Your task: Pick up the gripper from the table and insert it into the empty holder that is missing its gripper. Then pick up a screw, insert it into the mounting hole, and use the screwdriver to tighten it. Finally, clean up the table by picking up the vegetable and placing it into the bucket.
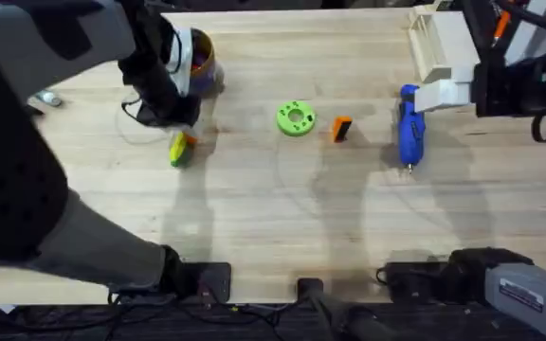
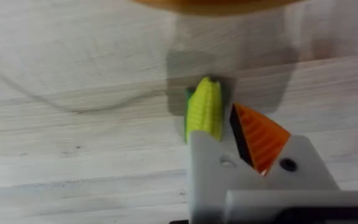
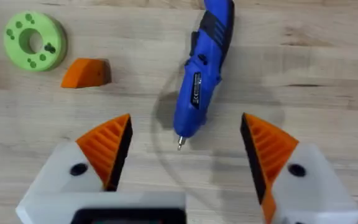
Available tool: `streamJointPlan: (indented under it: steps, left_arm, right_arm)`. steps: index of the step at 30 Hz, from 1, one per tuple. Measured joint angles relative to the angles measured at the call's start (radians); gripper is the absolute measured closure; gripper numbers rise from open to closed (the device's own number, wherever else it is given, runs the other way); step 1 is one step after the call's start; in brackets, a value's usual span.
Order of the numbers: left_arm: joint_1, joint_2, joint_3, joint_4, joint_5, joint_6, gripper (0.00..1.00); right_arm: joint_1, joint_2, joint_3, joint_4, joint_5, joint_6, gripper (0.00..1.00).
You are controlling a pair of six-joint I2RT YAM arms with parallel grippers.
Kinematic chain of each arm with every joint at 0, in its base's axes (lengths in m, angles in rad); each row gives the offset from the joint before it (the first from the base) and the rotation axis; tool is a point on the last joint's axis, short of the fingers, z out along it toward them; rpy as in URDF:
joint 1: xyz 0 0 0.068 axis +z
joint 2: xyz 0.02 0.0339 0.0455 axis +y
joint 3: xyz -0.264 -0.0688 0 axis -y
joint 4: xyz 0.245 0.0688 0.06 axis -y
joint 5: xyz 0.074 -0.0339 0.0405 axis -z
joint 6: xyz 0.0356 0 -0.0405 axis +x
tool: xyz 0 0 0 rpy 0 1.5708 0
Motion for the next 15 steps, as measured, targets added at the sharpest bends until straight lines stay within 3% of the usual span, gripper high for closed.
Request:
streamJointPlan:
  steps: [7, 14, 15]
  left_arm:
    - [-0.081, -0.233, 0.116, -0.001, -0.009, -0.019, 0.996]
    - [-0.069, -0.426, 0.161, -0.006, -0.019, -0.032, 0.995]
    - [-0.069, -0.434, 0.161, -0.007, -0.022, -0.03, 0.917]
  right_arm:
    - [0.0, 0.0, 0.0, 0.0, 0.0, 0.0, 0.01]
    - [0.0, 0.0, 0.0, 0.0, 0.0, 0.0, 0.009]
    - [0.0, 0.0, 0.0, 0.0, 0.0, 0.0, 0.009]
